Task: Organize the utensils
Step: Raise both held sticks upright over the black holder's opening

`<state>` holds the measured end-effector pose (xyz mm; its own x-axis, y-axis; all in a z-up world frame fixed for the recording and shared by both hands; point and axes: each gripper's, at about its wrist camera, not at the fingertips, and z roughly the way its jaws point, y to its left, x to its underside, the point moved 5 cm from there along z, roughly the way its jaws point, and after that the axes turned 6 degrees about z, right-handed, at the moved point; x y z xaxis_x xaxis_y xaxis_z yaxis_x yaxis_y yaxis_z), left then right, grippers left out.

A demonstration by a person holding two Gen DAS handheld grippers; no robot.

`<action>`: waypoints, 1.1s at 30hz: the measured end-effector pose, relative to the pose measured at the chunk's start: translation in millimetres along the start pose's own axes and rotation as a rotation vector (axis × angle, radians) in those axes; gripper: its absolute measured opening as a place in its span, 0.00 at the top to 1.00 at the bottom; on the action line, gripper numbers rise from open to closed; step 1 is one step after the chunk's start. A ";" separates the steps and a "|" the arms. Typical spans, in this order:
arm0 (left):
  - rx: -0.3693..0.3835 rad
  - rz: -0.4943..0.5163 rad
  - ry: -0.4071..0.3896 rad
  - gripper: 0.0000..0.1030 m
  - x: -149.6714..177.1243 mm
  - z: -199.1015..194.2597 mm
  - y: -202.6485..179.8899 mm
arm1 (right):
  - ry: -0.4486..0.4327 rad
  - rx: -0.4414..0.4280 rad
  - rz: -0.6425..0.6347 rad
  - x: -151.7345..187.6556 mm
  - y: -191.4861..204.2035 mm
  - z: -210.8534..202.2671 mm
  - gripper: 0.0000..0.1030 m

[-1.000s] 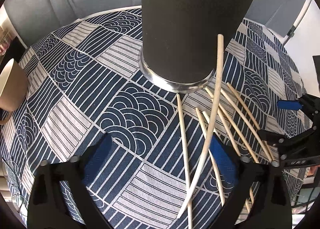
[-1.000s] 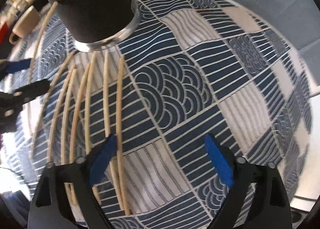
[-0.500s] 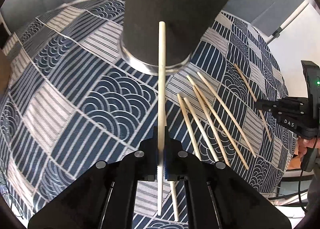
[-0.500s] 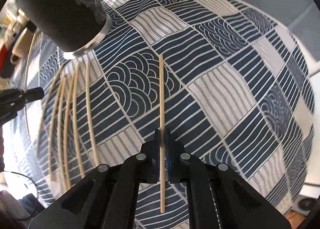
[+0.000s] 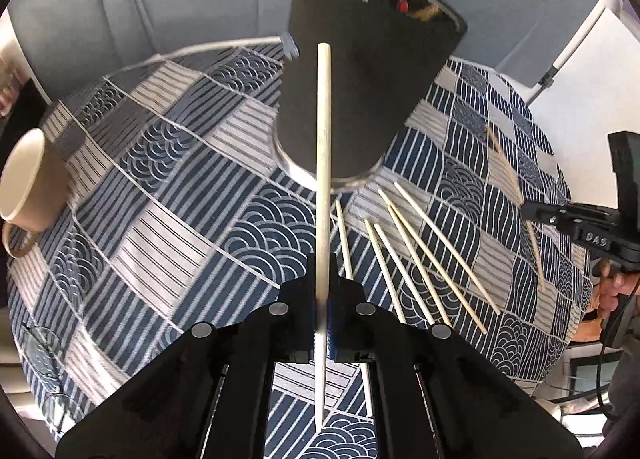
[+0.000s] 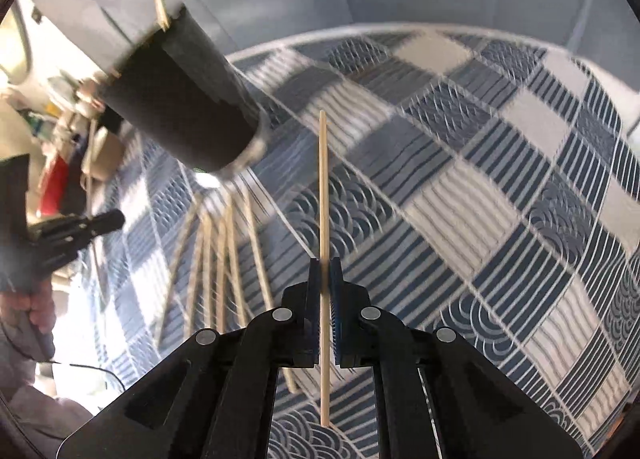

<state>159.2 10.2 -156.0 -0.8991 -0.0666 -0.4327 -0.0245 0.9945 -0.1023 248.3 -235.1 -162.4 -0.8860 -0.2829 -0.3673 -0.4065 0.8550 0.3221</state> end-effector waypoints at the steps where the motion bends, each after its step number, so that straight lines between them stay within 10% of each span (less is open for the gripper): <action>1: -0.011 0.005 -0.013 0.96 -3.6 -5.4 1.1 | -0.026 -0.027 0.003 -5.7 3.9 -6.9 0.96; 33: -0.067 0.072 -0.238 0.96 -147.2 -78.9 1.9 | -0.342 -0.245 -0.139 -138.1 148.8 -57.3 0.95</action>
<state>257.0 28.3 -21.8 -0.7715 -0.0051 -0.6362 -0.0003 1.0000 -0.0075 297.4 -93.7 -13.7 -0.7111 -0.1931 -0.6760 -0.5941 0.6792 0.4309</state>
